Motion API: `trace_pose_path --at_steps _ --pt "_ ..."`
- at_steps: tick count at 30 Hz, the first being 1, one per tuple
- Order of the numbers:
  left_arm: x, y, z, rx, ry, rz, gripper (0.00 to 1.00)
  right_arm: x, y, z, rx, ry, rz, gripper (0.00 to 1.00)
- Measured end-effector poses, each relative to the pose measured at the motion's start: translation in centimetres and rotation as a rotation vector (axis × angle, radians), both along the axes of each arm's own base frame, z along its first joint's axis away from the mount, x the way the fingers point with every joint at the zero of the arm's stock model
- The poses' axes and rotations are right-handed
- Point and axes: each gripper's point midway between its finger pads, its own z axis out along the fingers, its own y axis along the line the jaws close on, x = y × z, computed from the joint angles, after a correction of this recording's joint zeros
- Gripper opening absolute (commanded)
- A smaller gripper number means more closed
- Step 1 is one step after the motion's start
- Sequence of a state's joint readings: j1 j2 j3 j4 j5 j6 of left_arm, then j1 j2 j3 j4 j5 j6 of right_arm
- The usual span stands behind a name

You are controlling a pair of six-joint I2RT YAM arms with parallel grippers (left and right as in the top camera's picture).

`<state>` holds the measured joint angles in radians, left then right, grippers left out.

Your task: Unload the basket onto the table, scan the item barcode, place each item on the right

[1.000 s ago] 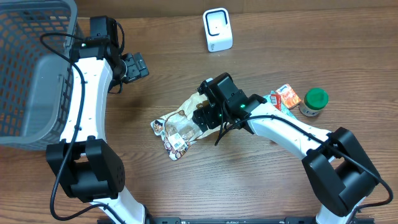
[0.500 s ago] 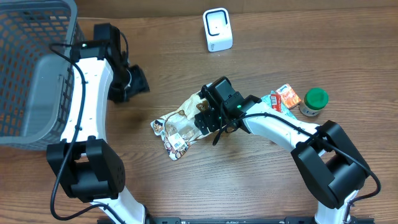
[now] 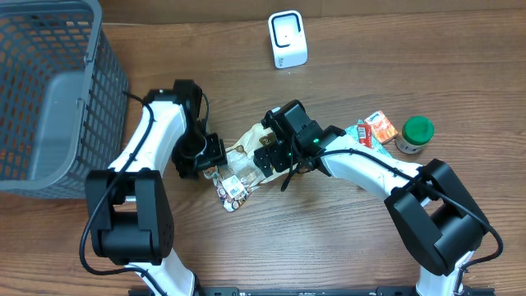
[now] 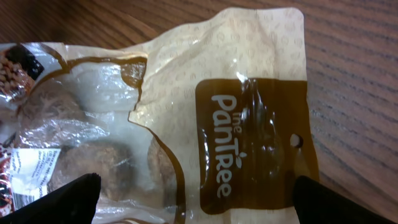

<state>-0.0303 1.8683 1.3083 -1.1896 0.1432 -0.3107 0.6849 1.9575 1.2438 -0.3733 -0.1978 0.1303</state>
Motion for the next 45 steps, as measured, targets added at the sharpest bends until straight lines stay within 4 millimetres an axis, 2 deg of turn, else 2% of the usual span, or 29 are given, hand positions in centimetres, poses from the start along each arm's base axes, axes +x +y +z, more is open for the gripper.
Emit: trace_pose_path --at_steps 5,9,13,16,18,24,27,34,42,43,45 --pt "-1.1 -0.3 -2.8 -0.016 0.000 0.003 0.62 0.7 -0.4 0.2 0.008 -0.010 -0.016 1.00" --pt "-1.0 -1.0 -4.0 -0.059 -0.032 0.002 0.50 1.0 -0.6 0.2 0.009 -0.012 -0.023 1.00" --pt "-0.6 -1.4 -4.1 -0.085 -0.053 0.001 0.47 0.9 -0.5 0.0 0.013 -0.004 -0.019 1.00" --pt "-0.4 -1.5 -4.1 -0.088 -0.061 0.003 0.55 0.6 -0.4 -1.1 0.008 0.021 -0.012 1.00" --pt "-0.4 -1.5 -4.2 -0.087 -0.063 0.009 0.55 0.4 -0.4 -1.8 0.006 0.036 -0.005 1.00" --pt "-0.7 -1.5 -4.1 -0.088 -0.049 0.015 0.66 0.3 0.0 -1.6 0.026 0.043 0.007 1.00" --pt "-0.5 -1.4 -4.0 -0.085 -0.050 0.017 0.67 0.6 0.4 -1.4 0.041 0.030 0.011 1.00" --pt "1.4 -1.5 -3.6 -0.087 -0.118 0.014 0.61 1.8 1.3 -0.9 0.084 -0.021 0.013 1.00" --pt "1.6 -1.2 -3.7 -0.073 -0.127 0.012 0.56 1.4 0.9 -1.7 0.056 0.002 0.012 1.00" --pt "1.6 -1.2 -3.7 -0.072 -0.129 0.011 0.56 1.4 0.9 -1.8 0.054 0.004 0.012 0.99" --pt "1.7 -1.2 -3.7 -0.069 -0.133 0.011 0.53 1.4 1.0 -1.8 0.053 0.008 0.015 0.90"
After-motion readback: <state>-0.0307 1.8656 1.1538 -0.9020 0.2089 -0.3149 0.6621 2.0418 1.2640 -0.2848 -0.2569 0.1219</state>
